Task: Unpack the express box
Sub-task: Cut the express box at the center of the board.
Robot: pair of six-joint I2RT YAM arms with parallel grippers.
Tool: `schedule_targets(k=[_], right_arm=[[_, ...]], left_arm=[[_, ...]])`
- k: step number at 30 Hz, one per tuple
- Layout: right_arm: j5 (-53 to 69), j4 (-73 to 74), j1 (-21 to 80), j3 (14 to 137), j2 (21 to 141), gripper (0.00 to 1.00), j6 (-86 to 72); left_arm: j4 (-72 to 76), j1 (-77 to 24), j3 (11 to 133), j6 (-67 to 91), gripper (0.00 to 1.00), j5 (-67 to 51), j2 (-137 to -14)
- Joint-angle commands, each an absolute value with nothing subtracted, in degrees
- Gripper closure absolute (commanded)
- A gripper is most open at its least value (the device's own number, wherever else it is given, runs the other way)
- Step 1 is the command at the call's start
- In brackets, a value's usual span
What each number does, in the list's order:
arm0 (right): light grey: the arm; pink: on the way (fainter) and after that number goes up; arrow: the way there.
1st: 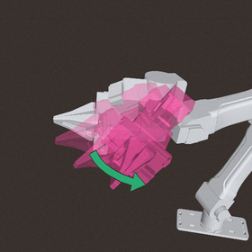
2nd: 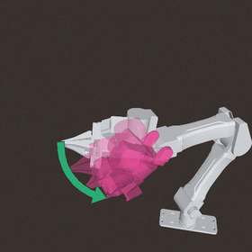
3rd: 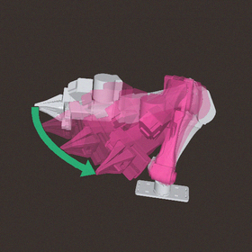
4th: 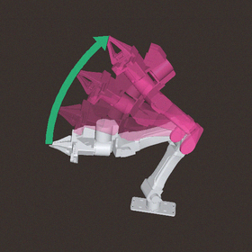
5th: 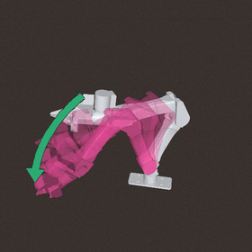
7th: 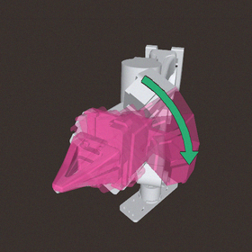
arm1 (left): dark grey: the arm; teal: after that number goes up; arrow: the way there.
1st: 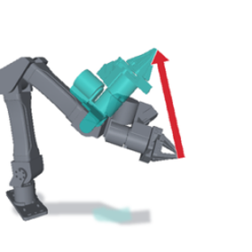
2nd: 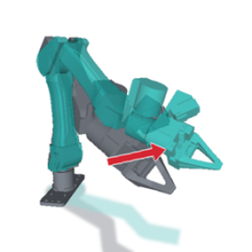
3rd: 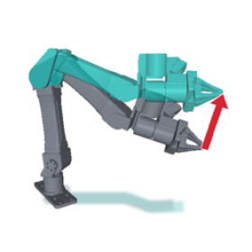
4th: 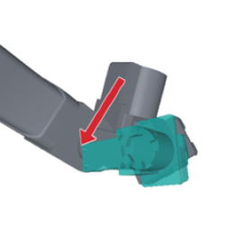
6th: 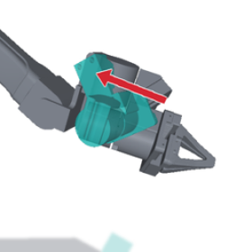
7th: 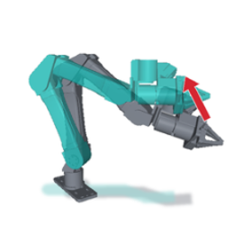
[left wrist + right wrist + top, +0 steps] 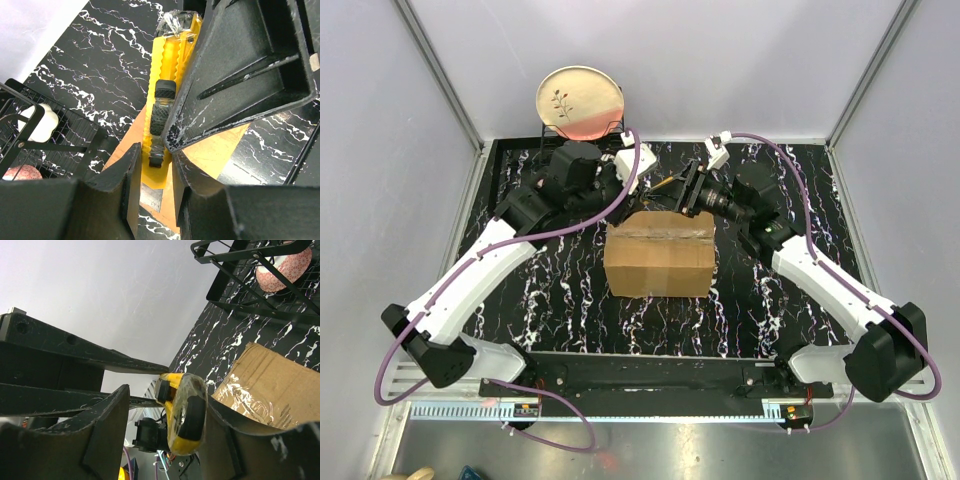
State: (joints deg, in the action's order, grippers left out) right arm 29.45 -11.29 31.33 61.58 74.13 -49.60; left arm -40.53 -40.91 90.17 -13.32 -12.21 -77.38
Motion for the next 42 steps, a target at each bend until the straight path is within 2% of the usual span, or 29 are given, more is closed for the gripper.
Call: schedule_targets(k=[1, 7, 18, 20, 23, 24, 26, 27, 28, 30, 31, 34, 35, 36, 38, 42], right_arm=[[28.48, -14.5, 30.94, 61.7, 74.35, 0.42, -49.39], [28.39, -16.87, 31.03, 62.84, 75.85, 0.44, -50.18], [27.6, -19.86, 31.03, 63.19, 77.08, 0.53, -51.68], [28.12, -20.3, 31.03, 63.28, 77.34, 0.57, -51.94], [29.0, -20.04, 31.03, 63.28, 77.52, 0.68, -51.86], [29.44, -20.13, 31.03, 63.19, 77.43, 0.79, -51.77], [29.97, -19.51, 30.94, 62.93, 76.65, 0.88, -51.16], [29.97, -19.08, 30.94, 62.67, 76.21, 0.97, -50.72], [29.8, -17.94, 31.02, 62.67, 75.85, 1.0, -49.76], [28.66, -15.92, 30.94, 62.32, 74.45, 1.0, -48.43], [28.39, -15.21, 31.02, 62.23, 73.66, 1.0, -46.69], [25.85, -10.56, 31.03, 62.84, 71.99, 1.0, -41.34], [24.53, -9.15, 31.03, 63.1, 71.46, 1.0, -39.74], [21.3, -6.88, 31.03, 63.02, 70.93, 1.0, -38.33], [17.07, -4.85, 31.03, 63.19, 69.35, 1.0, -33.5], [2.42, -0.27, 31.03, 64.33, 69.34, 1.0, -26.38]], left_arm=[[-37.71, -41.83, 93.16, -10.64, 1.0, -11.51, -77.52], [-39.11, -43.15, 94.66, -8.88, 1.0, -13.27, -77.87], [-40.52, -44.82, 95.1, -8.61, 1.0, -13.1, -77.7], [-40.52, -45.17, 94.92, -9.31, 1.0, -12.75, -77.7], [-40.34, -45.35, 94.13, -10.63, 1.0, -12.13, -77.35], [-40.25, -45.35, 93.35, -10.9, 1.0, -11.95, -77.34], [-39.99, -45.35, 92.47, -12.04, 1.0, -11.34, -76.91], [-39.9, -45.35, 91.42, -12.48, 1.0, -10.99, -76.82], [-39.64, -45.35, 91.06, -13.18, 1.0, -10.03, -76.38], [-39.64, -45.35, 90.18, -13.97, 1.0, -8.53, -75.94], [-39.73, -45.35, 90.09, -14.15, 0.96, -8.35, -75.33], [-42.79, -45.0, 91.49, -13.63, 0.6, -8.96, -74.01], [-43.59, -44.74, 92.19, -13.36, 0.18, -9.4, -73.48], [-45.86, -44.13, 92.55, -13.45, 0.1, -11.23, -73.04], [-47.54, -42.9, 91.77, -13.45, 0.01, -12.82, -70.94], [-50.97, -39.65, 86.76, -14.93, 0.01, -20.11, -67.42]])
